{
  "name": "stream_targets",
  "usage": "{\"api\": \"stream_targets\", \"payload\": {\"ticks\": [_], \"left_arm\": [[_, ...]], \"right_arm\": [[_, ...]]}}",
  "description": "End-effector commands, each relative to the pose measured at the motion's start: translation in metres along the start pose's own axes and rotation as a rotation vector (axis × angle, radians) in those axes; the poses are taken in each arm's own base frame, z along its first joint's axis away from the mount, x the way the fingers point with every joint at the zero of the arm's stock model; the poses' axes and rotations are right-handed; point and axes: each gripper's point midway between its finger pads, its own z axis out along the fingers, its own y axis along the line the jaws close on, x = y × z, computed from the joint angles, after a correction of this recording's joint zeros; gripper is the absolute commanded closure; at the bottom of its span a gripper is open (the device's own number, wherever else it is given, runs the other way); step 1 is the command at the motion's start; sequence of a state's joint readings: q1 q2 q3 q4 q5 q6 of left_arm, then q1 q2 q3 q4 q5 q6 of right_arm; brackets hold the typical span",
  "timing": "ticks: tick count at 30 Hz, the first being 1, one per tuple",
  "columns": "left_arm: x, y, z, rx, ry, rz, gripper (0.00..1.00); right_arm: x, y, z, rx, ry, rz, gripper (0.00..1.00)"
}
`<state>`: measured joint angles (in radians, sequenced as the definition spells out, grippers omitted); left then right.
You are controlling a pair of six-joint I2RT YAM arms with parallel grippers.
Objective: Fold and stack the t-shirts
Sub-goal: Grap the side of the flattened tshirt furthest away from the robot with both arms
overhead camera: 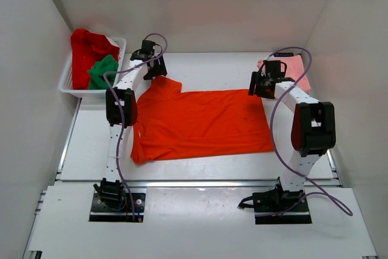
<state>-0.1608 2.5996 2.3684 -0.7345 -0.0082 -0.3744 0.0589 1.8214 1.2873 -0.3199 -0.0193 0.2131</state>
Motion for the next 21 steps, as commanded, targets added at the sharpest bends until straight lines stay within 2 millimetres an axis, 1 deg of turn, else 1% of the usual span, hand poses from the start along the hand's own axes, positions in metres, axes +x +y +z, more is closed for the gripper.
{"api": "stream_targets", "payload": {"ticks": [1,2,3,4,5,6,7,8,9,10,11,12,13,14,15,16,17,18,19,20,21], "left_arm": [[-0.007,-0.014,-0.007,0.002,0.001,0.024,0.21],[0.002,-0.013,-0.004,-0.006,0.032,0.031,0.21],[0.006,-0.016,-0.003,0.0,0.047,0.037,0.24],[0.004,-0.014,-0.003,-0.002,0.048,0.03,0.28],[0.01,-0.013,-0.003,-0.001,0.064,0.034,0.49],[0.004,-0.013,-0.003,0.004,0.04,0.033,0.64],[0.008,-0.015,-0.005,0.014,0.052,0.039,0.83],[0.013,-0.011,-0.001,0.004,0.06,0.032,0.93],[0.006,-0.014,-0.008,0.013,0.037,0.031,0.96],[0.011,-0.012,-0.006,0.006,0.049,0.036,1.0],[0.014,-0.009,-0.005,0.001,0.058,0.037,1.0],[0.011,-0.013,-0.009,0.007,0.049,0.042,1.0],[0.012,-0.008,-0.01,0.002,0.059,0.045,1.0],[0.007,-0.014,-0.014,0.009,0.049,0.052,1.0],[0.009,-0.016,-0.013,0.01,0.052,0.067,1.0],[0.006,-0.018,-0.016,0.014,0.047,0.062,1.0],[-0.001,-0.021,-0.022,0.019,0.029,0.068,1.0],[-0.002,-0.017,-0.023,0.015,0.031,0.063,1.0],[-0.008,-0.024,-0.029,0.028,0.01,0.071,1.0],[-0.012,-0.023,-0.032,0.029,0.0,0.07,1.0],[-0.009,-0.021,-0.032,0.026,0.007,0.067,1.0]], "right_arm": [[-0.033,0.0,0.005,-0.009,-0.086,0.027,0.39],[-0.037,-0.004,0.006,0.0,-0.093,0.03,0.38],[-0.035,-0.004,0.01,-0.005,-0.085,0.031,0.37],[-0.028,-0.006,0.015,0.002,-0.068,0.03,0.37],[-0.029,-0.008,0.019,0.002,-0.068,0.032,0.36],[-0.03,-0.008,0.021,-0.001,-0.071,0.034,0.35],[-0.029,-0.008,0.024,0.006,-0.063,0.038,0.34],[-0.027,-0.009,0.029,0.007,-0.049,0.039,0.34],[-0.029,-0.01,0.029,0.012,-0.048,0.053,0.33],[-0.028,-0.015,0.032,0.019,-0.042,0.051,0.33],[-0.028,-0.016,0.034,0.027,-0.039,0.059,0.33],[-0.025,-0.01,0.037,0.021,-0.03,0.046,0.33],[-0.03,-0.012,0.036,0.028,-0.047,0.046,0.32],[-0.03,-0.014,0.038,0.032,-0.051,0.056,0.33],[-0.03,-0.013,0.04,0.027,-0.05,0.064,0.33],[-0.03,-0.013,0.042,0.025,-0.05,0.063,0.32],[-0.028,-0.014,0.046,0.032,-0.042,0.067,0.32],[-0.031,-0.013,0.047,0.03,-0.046,0.07,0.32],[-0.033,-0.012,0.049,0.031,-0.043,0.069,0.31],[-0.027,-0.014,0.055,0.036,-0.022,0.078,0.3],[-0.029,-0.013,0.059,0.036,-0.023,0.073,0.3]]}}
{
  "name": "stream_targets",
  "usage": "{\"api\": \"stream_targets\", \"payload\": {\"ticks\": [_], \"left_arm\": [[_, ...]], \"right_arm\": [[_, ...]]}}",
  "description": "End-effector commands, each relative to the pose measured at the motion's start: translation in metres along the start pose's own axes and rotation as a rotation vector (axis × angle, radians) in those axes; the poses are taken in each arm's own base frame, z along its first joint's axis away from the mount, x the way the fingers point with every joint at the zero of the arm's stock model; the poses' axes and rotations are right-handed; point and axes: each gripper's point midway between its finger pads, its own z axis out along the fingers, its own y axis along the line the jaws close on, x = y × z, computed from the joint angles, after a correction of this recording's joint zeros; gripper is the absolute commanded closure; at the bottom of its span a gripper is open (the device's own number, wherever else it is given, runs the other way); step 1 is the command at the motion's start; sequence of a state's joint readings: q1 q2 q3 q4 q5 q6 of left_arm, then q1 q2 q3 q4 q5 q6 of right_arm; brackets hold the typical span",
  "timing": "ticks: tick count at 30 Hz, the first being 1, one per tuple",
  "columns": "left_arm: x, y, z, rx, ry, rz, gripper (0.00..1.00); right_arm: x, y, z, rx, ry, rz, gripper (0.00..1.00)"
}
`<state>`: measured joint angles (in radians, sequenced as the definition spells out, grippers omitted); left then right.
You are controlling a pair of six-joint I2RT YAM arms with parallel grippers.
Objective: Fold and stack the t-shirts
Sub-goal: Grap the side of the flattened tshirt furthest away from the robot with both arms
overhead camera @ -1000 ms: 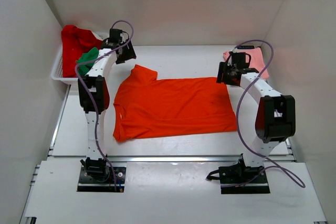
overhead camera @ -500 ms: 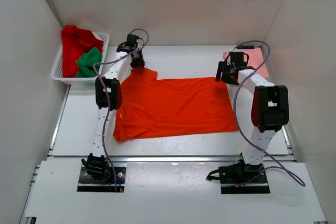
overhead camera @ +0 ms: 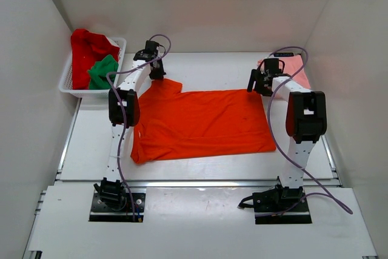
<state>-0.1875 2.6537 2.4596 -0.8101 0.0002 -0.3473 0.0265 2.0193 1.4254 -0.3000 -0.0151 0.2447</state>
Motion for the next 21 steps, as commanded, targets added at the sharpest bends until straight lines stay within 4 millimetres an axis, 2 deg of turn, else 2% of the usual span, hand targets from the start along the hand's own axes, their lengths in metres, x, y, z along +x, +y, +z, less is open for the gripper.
{"api": "stream_targets", "payload": {"ticks": [1,2,4,5,7,8,9,12,16,19,21], "left_arm": [[-0.025,-0.003,-0.04,0.014,-0.051,0.011,1.0],[-0.028,-0.006,-0.044,0.027,-0.063,0.013,1.0],[-0.029,-0.005,-0.046,0.054,-0.067,-0.006,0.79],[-0.031,-0.003,-0.048,0.066,-0.076,-0.019,0.6],[-0.031,-0.001,-0.049,0.077,-0.075,-0.044,0.32],[-0.035,0.003,-0.05,0.074,-0.088,-0.057,0.28],[-0.032,-0.003,-0.051,0.076,-0.085,-0.049,0.24],[-0.039,-0.001,-0.053,0.05,-0.107,-0.039,0.18],[-0.043,0.003,-0.051,0.02,-0.098,-0.033,0.17],[-0.037,0.007,-0.045,0.008,-0.072,-0.026,0.18],[-0.027,0.01,-0.039,-0.029,-0.047,-0.009,0.2]], "right_arm": [[-0.022,0.008,0.006,-0.003,-0.051,0.011,0.29],[-0.022,0.008,0.008,-0.007,-0.049,0.012,0.29],[-0.02,0.006,0.012,-0.002,-0.047,0.015,0.29],[-0.019,0.012,0.011,-0.01,-0.046,0.015,0.29],[-0.018,0.009,0.011,-0.006,-0.046,0.019,0.29],[-0.021,0.009,0.011,-0.007,-0.052,0.023,0.29],[-0.022,0.008,0.012,-0.005,-0.055,0.018,0.29],[-0.02,0.007,0.014,-0.003,-0.045,0.02,0.29],[-0.022,0.011,0.015,-0.009,-0.049,0.012,0.28],[-0.018,0.006,0.018,-0.002,-0.042,0.014,0.29],[-0.023,0.009,0.017,-0.005,-0.054,0.009,0.29]]}}
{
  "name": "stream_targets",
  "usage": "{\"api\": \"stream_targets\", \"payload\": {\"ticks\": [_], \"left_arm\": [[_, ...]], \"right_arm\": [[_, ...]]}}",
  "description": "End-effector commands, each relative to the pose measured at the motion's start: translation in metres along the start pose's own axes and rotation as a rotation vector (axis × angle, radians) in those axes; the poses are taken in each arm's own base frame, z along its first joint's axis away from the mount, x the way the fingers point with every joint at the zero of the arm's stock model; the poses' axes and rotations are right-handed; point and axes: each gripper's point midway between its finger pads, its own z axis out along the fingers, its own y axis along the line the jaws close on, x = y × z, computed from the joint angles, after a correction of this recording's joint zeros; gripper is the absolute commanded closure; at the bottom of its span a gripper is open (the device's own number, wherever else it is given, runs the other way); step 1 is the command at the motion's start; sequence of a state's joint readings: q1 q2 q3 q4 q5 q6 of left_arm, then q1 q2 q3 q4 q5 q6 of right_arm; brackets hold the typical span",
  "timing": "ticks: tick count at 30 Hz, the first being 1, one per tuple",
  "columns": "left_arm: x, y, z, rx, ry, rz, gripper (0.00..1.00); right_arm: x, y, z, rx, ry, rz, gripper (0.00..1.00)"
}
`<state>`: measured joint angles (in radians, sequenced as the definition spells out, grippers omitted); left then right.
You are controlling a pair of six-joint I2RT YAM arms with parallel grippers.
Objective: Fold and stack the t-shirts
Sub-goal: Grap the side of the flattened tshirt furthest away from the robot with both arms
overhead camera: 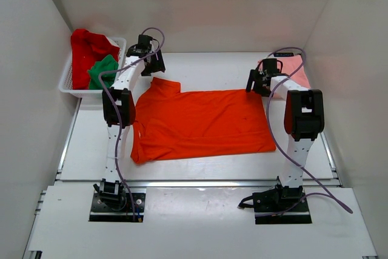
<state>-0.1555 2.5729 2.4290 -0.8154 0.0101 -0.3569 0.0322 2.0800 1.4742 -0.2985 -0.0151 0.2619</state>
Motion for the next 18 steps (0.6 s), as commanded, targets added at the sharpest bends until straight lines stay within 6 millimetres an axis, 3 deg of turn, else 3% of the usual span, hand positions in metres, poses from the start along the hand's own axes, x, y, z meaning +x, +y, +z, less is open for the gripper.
{"api": "stream_targets", "payload": {"ticks": [1,4,9,12,13,15,16,17,18], "left_arm": [[0.0,0.0,-0.007,-0.043,0.002,0.034,0.23],[0.012,-0.001,-0.001,-0.052,0.033,0.053,0.27],[0.022,0.004,0.002,-0.086,0.066,0.071,0.2],[0.034,0.0,0.006,-0.067,0.104,0.081,0.26],[0.036,0.002,0.008,-0.069,0.11,0.077,0.33],[0.043,0.002,0.01,-0.054,0.133,0.06,0.47],[0.043,0.004,0.012,-0.052,0.139,0.057,0.57],[0.047,0.007,0.015,-0.055,0.152,0.048,0.76],[0.044,0.005,0.014,-0.051,0.143,0.051,0.97]], "right_arm": [[-0.02,0.004,0.003,-0.001,-0.056,-0.004,0.29],[-0.023,0.007,0.005,-0.004,-0.05,0.001,0.29],[-0.025,0.001,0.009,0.031,-0.046,0.0,0.27],[-0.027,0.002,0.015,0.024,-0.039,-0.002,0.28],[-0.027,0.005,0.016,0.018,-0.034,-0.006,0.3],[-0.021,0.005,0.02,0.017,-0.013,-0.001,0.44],[-0.02,0.007,0.018,0.014,-0.012,-0.015,0.63],[-0.021,0.008,0.019,0.012,-0.014,-0.005,0.84],[-0.016,0.006,0.019,0.019,0.002,-0.012,0.94]]}}
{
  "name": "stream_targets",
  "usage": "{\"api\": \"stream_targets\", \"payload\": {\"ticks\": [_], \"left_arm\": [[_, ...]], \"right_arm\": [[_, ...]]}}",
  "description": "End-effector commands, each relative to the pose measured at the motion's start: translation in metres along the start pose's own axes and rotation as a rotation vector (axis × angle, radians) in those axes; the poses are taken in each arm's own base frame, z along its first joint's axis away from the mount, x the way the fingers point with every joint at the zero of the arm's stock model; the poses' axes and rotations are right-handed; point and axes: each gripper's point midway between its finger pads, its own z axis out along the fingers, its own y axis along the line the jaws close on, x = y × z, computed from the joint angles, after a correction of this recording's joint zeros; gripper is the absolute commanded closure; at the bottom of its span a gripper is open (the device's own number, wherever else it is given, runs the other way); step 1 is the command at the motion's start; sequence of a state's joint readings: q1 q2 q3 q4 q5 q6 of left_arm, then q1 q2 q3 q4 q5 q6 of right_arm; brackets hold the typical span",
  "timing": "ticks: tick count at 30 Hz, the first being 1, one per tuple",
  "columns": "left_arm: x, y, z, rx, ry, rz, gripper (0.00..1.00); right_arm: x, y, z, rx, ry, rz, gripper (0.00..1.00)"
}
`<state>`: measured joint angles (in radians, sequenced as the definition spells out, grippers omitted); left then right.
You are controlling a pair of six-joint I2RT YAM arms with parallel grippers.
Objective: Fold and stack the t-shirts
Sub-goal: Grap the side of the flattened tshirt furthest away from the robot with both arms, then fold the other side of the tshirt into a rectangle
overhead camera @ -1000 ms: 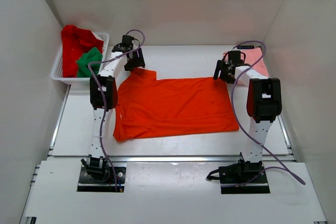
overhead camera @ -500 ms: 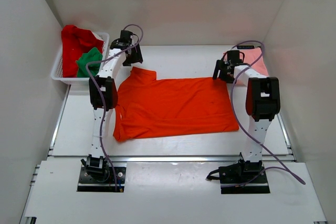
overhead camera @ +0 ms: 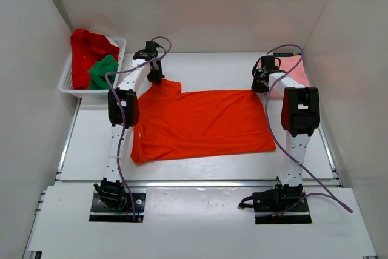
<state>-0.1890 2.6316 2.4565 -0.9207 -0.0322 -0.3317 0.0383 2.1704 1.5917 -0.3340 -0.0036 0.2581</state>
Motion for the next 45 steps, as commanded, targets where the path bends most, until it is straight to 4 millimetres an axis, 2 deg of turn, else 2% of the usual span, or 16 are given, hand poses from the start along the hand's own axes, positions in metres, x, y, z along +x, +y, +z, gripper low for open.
{"api": "stream_targets", "payload": {"ticks": [1,7,12,13,18,22,23,24,26,27,30,31,32,36,41,45], "left_arm": [[0.007,0.002,0.004,0.013,0.034,0.003,1.0],[-0.029,-0.012,-0.022,0.081,-0.065,0.008,1.0],[-0.074,-0.022,-0.079,0.13,-0.228,-0.007,1.0],[-0.072,-0.02,-0.077,0.131,-0.227,-0.011,1.0],[-0.068,-0.023,-0.118,0.156,-0.236,0.0,1.0],[-0.039,-0.028,-0.139,0.145,-0.193,0.05,1.0],[-0.024,-0.022,-0.131,0.122,-0.155,0.055,1.0],[-0.025,-0.027,-0.146,0.129,-0.18,0.059,1.0],[0.007,-0.021,-0.143,0.107,-0.123,0.068,1.0],[0.009,-0.022,-0.157,0.116,-0.136,0.069,1.0],[0.063,-0.003,-0.153,0.086,-0.055,0.062,1.0],[0.064,-0.003,-0.162,0.1,-0.082,0.053,1.0],[0.085,0.004,-0.163,0.099,-0.05,0.045,1.0],[0.129,0.023,-0.175,0.085,-0.031,0.021,1.0],[0.164,0.039,-0.193,0.083,-0.027,0.013,1.0],[0.191,0.047,-0.203,0.101,-0.011,-0.003,1.0]], "right_arm": [[-0.009,0.004,-0.001,0.003,-0.017,-0.001,0.99],[-0.025,0.012,-0.009,-0.046,-0.072,-0.037,1.0],[-0.043,0.017,-0.024,-0.074,-0.13,-0.046,1.0],[-0.046,0.02,-0.029,-0.084,-0.137,-0.05,1.0],[-0.044,0.026,-0.043,-0.103,-0.146,-0.065,1.0],[-0.046,0.028,-0.066,-0.115,-0.183,-0.087,1.0],[-0.044,0.027,-0.071,-0.116,-0.177,-0.097,1.0],[-0.042,0.022,-0.074,-0.112,-0.164,-0.09,1.0],[-0.041,0.021,-0.087,-0.135,-0.173,-0.095,1.0],[-0.033,0.017,-0.087,-0.142,-0.163,-0.09,1.0],[-0.019,0.012,-0.11,-0.174,-0.187,-0.082,1.0],[-0.008,-0.001,-0.109,-0.161,-0.175,-0.056,1.0],[-0.009,-0.006,-0.117,-0.166,-0.194,-0.057,1.0],[0.028,-0.023,-0.128,-0.168,-0.155,-0.041,1.0],[0.061,-0.044,-0.138,-0.168,-0.148,0.018,1.0],[0.075,-0.042,-0.149,-0.17,-0.142,0.013,1.0]]}}
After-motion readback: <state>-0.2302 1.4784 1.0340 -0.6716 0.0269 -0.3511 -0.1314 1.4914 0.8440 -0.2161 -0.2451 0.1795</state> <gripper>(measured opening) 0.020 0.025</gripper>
